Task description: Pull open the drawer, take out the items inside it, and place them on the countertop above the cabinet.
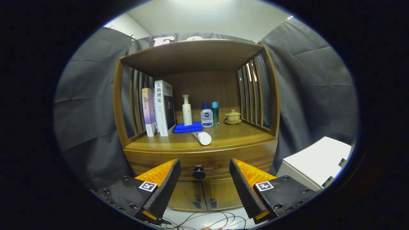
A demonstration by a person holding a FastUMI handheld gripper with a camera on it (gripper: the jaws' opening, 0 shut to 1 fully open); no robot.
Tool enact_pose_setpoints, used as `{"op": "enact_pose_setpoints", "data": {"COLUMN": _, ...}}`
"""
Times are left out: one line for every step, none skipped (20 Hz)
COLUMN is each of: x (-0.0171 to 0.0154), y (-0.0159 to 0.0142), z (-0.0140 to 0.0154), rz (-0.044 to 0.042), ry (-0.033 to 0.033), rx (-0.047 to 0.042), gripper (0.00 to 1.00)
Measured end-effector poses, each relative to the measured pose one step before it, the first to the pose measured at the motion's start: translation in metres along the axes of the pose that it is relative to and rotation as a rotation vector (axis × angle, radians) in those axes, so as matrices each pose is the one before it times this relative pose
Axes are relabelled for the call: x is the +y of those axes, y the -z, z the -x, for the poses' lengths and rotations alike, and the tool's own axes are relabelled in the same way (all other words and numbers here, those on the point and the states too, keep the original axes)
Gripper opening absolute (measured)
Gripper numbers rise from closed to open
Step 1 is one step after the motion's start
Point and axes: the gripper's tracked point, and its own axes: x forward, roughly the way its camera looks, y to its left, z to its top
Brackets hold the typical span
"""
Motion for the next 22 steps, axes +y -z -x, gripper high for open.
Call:
{"op": "enact_pose_setpoints", "data": {"x": -0.00059, "y": -0.00332, "z": 0.01042, "rz": -0.00390, "ry": -0.00172, "rx": -0.01476, "gripper": 0.96}}
{"op": "enact_pose_setpoints", "data": {"x": -0.00323, "y": -0.00421, "z": 0.01245, "rz": -0.00952, "ry": -0.00381, "rx": -0.01211, "gripper": 0.96}}
{"op": "enact_pose_setpoints", "data": {"x": -0.00206, "y": -0.00256, "z": 0.01050, "rz": -0.01203, "ry": -0.00564, "rx": -0.00853, "gripper": 0.96}}
{"op": "enact_pose_setpoints", "data": {"x": -0.00180, "y": -0.00284, "z": 0.00929, "rz": -0.00694, "ry": -0.00863, "rx": -0.00578, "gripper": 0.96}}
{"op": "enact_pose_setpoints", "data": {"x": -0.00315, "y": -0.00309, "z": 0.00730, "rz": -0.00377, "ry": -0.00234, "rx": -0.00397, "gripper": 0.96}}
{"op": "enact_pose_setpoints", "data": {"x": -0.00326, "y": -0.00375, "z": 0.00662, "rz": -0.00106, "ry": -0.00181, "rx": -0.00148, "gripper": 0.95}}
{"op": "enact_pose_setpoints", "data": {"x": -0.00057, "y": -0.00466, "z": 0.00438, "rz": -0.00158, "ry": -0.00797, "rx": -0.00053, "gripper": 0.95}}
{"op": "enact_pose_setpoints", "data": {"x": -0.00075, "y": -0.00669, "z": 0.00463, "rz": 0.00025, "ry": -0.00784, "rx": -0.00761, "gripper": 0.96}}
{"op": "enact_pose_setpoints", "data": {"x": -0.00233, "y": -0.00744, "z": 0.00491, "rz": 0.00189, "ry": -0.00330, "rx": -0.01427, "gripper": 0.96}}
{"op": "enact_pose_setpoints", "data": {"x": -0.00144, "y": -0.00714, "z": 0.00490, "rz": 0.00103, "ry": -0.00448, "rx": -0.01603, "gripper": 0.96}}
{"op": "enact_pose_setpoints", "data": {"x": -0.00065, "y": -0.00372, "z": 0.00352, "rz": -0.00559, "ry": -0.00437, "rx": -0.01092, "gripper": 0.96}}
{"op": "enact_pose_setpoints", "data": {"x": -0.00027, "y": -0.00275, "z": 0.00531, "rz": -0.01406, "ry": -0.00705, "rx": -0.00635, "gripper": 0.96}}
{"op": "enact_pose_setpoints", "data": {"x": 0.00056, "y": -0.00156, "z": 0.00312, "rz": -0.01267, "ry": -0.00912, "rx": -0.00542, "gripper": 0.96}}
{"op": "enact_pose_setpoints", "data": {"x": -0.00138, "y": -0.00097, "z": 0.00247, "rz": -0.00630, "ry": -0.00491, "rx": -0.00383, "gripper": 0.96}}
{"op": "enact_pose_setpoints", "data": {"x": -0.00229, "y": 0.00025, "z": 0.00083, "rz": 0.00087, "ry": -0.00244, "rx": 0.00122, "gripper": 0.96}}
{"op": "enact_pose_setpoints", "data": {"x": -0.00298, "y": 0.00067, "z": 0.00126, "rz": 0.00336, "ry": -0.00035, "rx": 0.00346, "gripper": 0.96}}
{"op": "enact_pose_setpoints", "data": {"x": -0.00238, "y": 0.00040, "z": 0.00146, "rz": -0.00017, "ry": 0.00107, "rx": 0.00072, "gripper": 0.96}}
{"op": "enact_pose_setpoints", "data": {"x": -0.00186, "y": -0.00053, "z": 0.00142, "rz": -0.00631, "ry": -0.00099, "rx": -0.00106, "gripper": 0.96}}
{"op": "enact_pose_setpoints", "data": {"x": -0.00122, "y": 0.00015, "z": -0.00157, "rz": -0.00781, "ry": -0.00007, "rx": -0.00308, "gripper": 0.96}}
{"op": "enact_pose_setpoints", "data": {"x": -0.00355, "y": -0.00031, "z": 0.00017, "rz": -0.00552, "ry": 0.00291, "rx": -0.00225, "gripper": 0.96}}
{"op": "enact_pose_setpoints", "data": {"x": -0.00457, "y": 0.00149, "z": -0.00002, "rz": -0.00202, "ry": 0.00806, "rx": 0.00040, "gripper": 0.96}}
{"op": "enact_pose_setpoints", "data": {"x": -0.00454, "y": 0.00116, "z": -0.00107, "rz": -0.00252, "ry": 0.00854, "rx": 0.00037, "gripper": 0.96}}
